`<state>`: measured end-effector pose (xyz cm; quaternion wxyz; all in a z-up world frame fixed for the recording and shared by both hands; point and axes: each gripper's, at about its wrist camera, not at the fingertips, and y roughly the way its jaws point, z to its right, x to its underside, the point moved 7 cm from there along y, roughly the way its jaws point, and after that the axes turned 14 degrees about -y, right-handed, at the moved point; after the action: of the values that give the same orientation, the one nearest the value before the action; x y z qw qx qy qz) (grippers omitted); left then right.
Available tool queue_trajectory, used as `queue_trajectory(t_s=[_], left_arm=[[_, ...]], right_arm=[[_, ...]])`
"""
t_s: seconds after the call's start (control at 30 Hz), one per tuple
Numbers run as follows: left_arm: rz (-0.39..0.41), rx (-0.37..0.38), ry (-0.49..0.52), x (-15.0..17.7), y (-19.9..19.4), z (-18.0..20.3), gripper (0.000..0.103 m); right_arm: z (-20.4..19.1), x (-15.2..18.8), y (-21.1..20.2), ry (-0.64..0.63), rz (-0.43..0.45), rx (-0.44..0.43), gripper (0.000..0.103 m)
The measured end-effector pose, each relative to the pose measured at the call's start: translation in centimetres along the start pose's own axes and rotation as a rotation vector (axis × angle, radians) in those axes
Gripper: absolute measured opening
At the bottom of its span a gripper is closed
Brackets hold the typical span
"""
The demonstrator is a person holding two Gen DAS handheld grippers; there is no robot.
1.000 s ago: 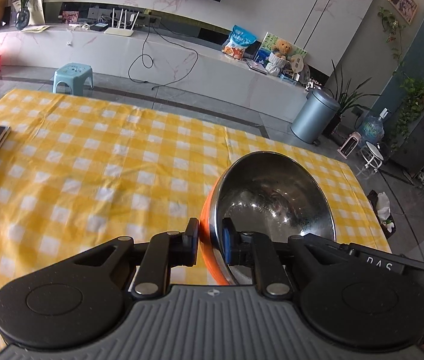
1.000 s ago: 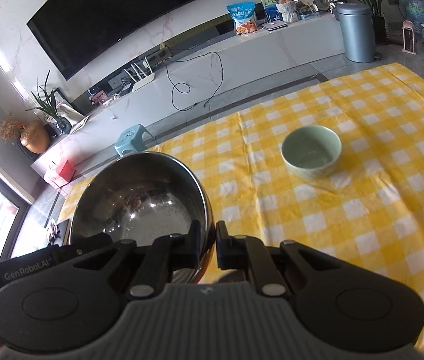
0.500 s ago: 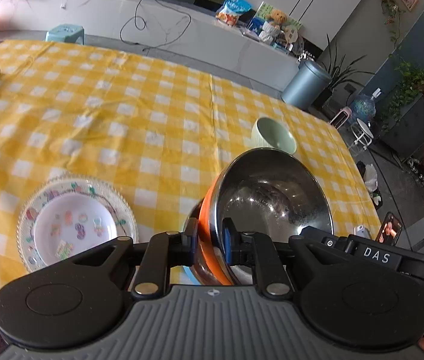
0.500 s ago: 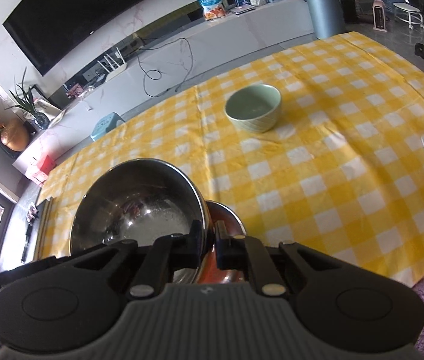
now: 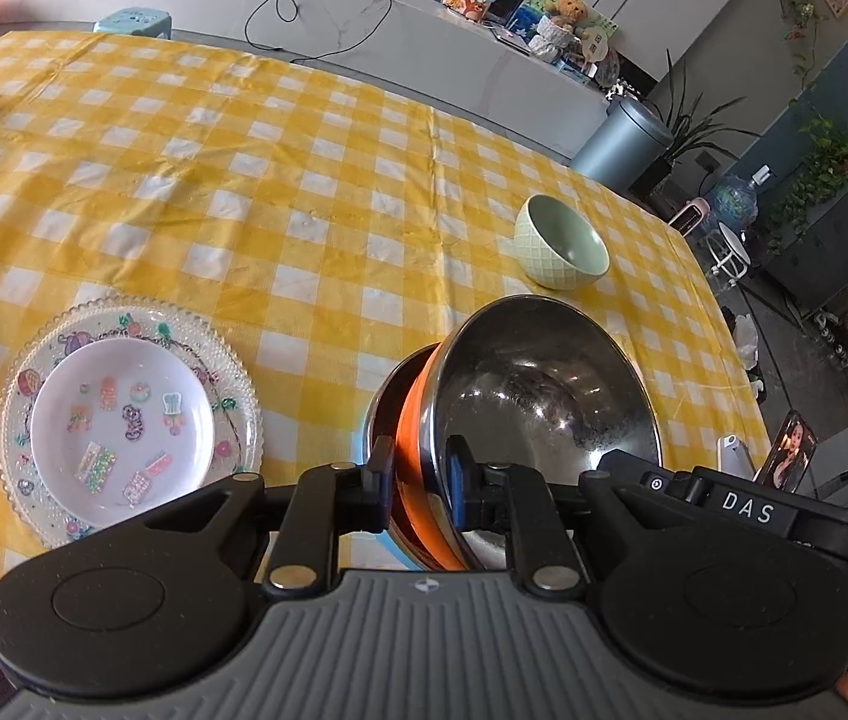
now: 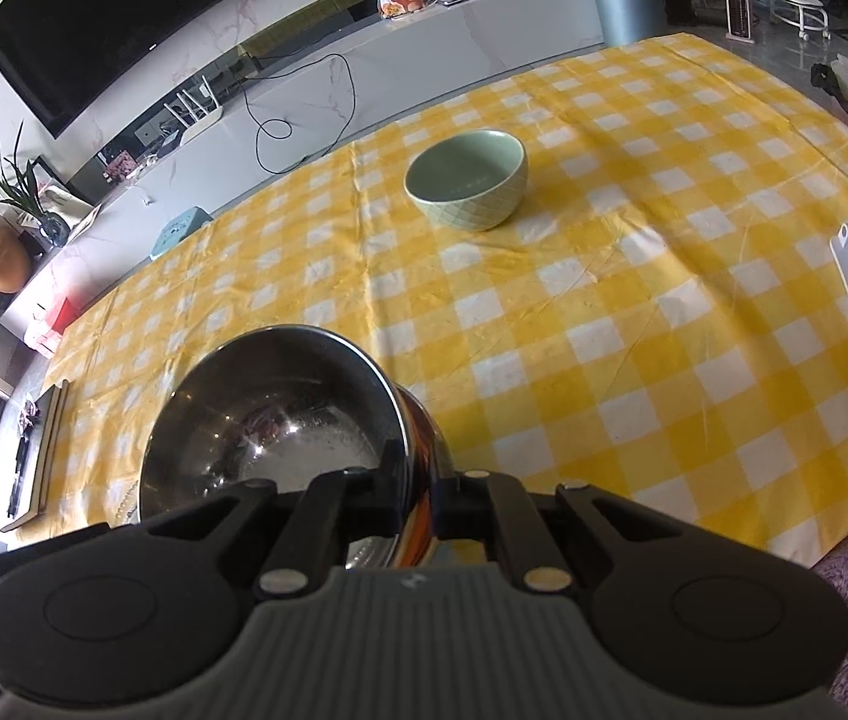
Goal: Organize plates and bowls
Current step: 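Lift the orange bowl and carry it over the blue bowl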
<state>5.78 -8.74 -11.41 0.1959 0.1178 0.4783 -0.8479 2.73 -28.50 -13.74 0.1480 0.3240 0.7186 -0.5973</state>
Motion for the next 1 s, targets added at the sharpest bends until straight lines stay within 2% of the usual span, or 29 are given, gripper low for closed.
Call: queue_trajectory(t_s=[0.4, 0.53, 0.7, 0.83, 1.0], left_arm=[[-0.006, -0.017, 0.035, 0.0, 0.6, 0.2, 0.02], [0.004, -0.012, 0.035, -0.3, 0.4, 0.3, 0.027], [0.03, 0.009, 0.036, -0.9, 0.0, 0.4, 0.028], [0.04, 0.01, 0.029, -1.2, 0.1, 0.2, 0.028], [0.043, 0.025, 0.022, -1.3, 0.3, 0.2, 0.027]], right_arm=[[0.1, 0.1, 1.0, 0.003, -0.025, 0.005, 0.006], [0.1, 0.0, 1.0, 0.005, -0.028, 0.007, 0.009], [0.0, -0.2, 1.1, 0.009, -0.028, -0.002, 0.01], [0.1, -0.8, 0.4, -0.012, 0.01, 0.022, 0.018], [0.3, -1.6, 0.3, -0.018, 0.042, 0.017, 0.017]])
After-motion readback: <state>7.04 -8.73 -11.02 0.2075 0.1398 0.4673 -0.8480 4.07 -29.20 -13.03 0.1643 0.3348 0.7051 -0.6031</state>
